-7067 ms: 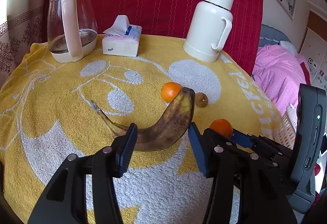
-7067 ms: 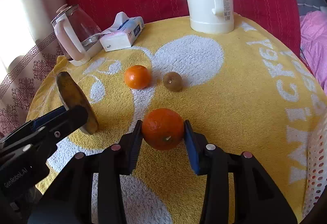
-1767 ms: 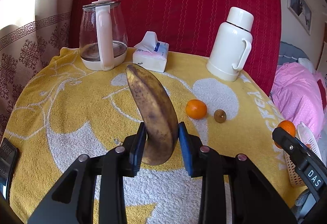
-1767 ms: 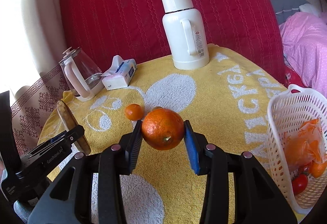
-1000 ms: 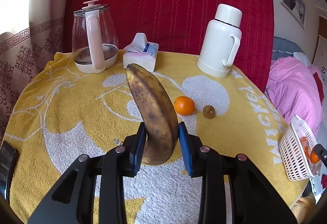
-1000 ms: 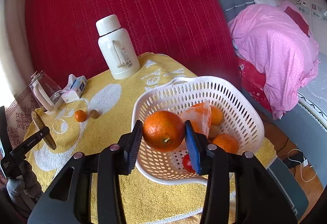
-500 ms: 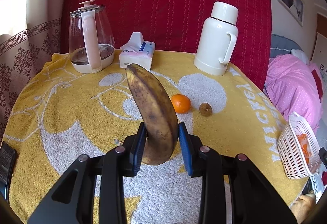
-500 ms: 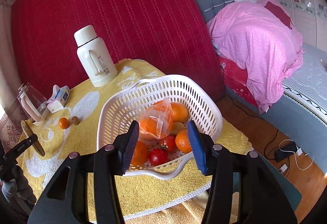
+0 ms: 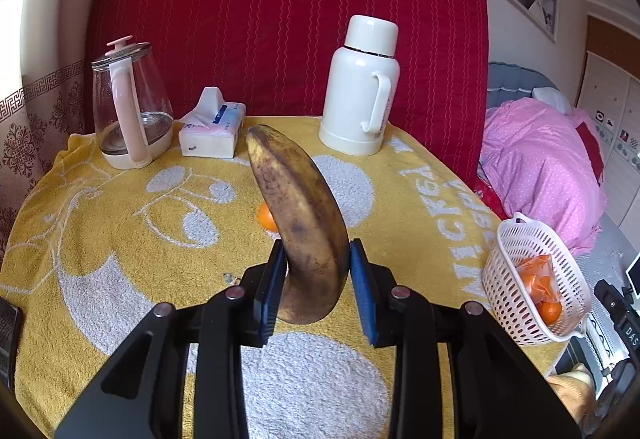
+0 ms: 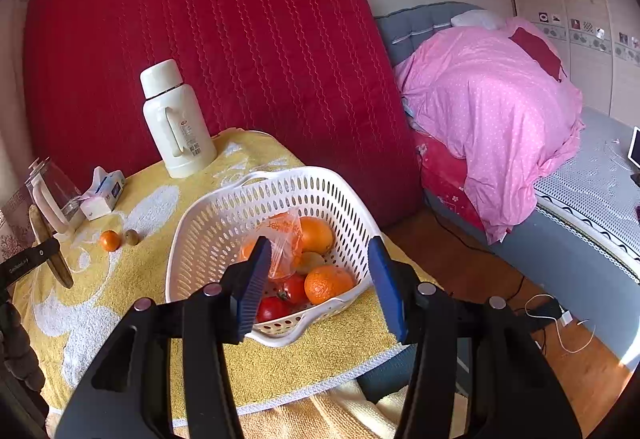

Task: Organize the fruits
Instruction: 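Carry the orange into the white basket and open the right tool, then carry the banana into the white basket and open the left tool, then withdraw both tools from the basket and move the right tool to the kiwi, then grasp the brown kiwi with the right tool while the left tool grasps a small orange, then carry the kiwi into the basket and open the right tool while the left tool carries the orange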

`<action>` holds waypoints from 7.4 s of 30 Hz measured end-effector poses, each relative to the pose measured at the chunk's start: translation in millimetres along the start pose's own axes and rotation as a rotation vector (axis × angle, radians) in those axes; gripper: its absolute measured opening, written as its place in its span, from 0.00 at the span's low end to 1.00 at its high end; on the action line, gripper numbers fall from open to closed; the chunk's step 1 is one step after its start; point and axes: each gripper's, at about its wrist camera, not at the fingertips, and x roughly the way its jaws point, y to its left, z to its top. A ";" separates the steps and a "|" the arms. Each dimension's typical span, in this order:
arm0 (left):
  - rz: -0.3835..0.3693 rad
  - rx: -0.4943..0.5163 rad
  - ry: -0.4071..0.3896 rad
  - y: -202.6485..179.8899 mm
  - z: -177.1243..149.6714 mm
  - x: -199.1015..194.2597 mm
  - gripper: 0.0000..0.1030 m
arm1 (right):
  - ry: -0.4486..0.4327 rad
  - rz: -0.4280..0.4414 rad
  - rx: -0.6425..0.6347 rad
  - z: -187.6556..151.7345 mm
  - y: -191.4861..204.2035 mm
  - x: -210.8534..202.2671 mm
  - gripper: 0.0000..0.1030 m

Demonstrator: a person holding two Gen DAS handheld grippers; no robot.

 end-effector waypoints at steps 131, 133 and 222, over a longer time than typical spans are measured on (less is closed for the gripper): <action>0.326 -0.183 0.155 111.6 -9.5 88.0 0.92 | 0.301 0.349 -0.411 -21.8 278.2 160.5 0.62; 0.331 -0.194 0.162 114.8 -10.5 89.7 0.92 | 0.312 0.340 -0.416 -21.3 285.6 170.4 0.59; -0.040 -0.120 0.178 65.6 32.9 140.4 0.42 | 0.260 0.318 -0.161 -32.0 208.8 98.1 0.26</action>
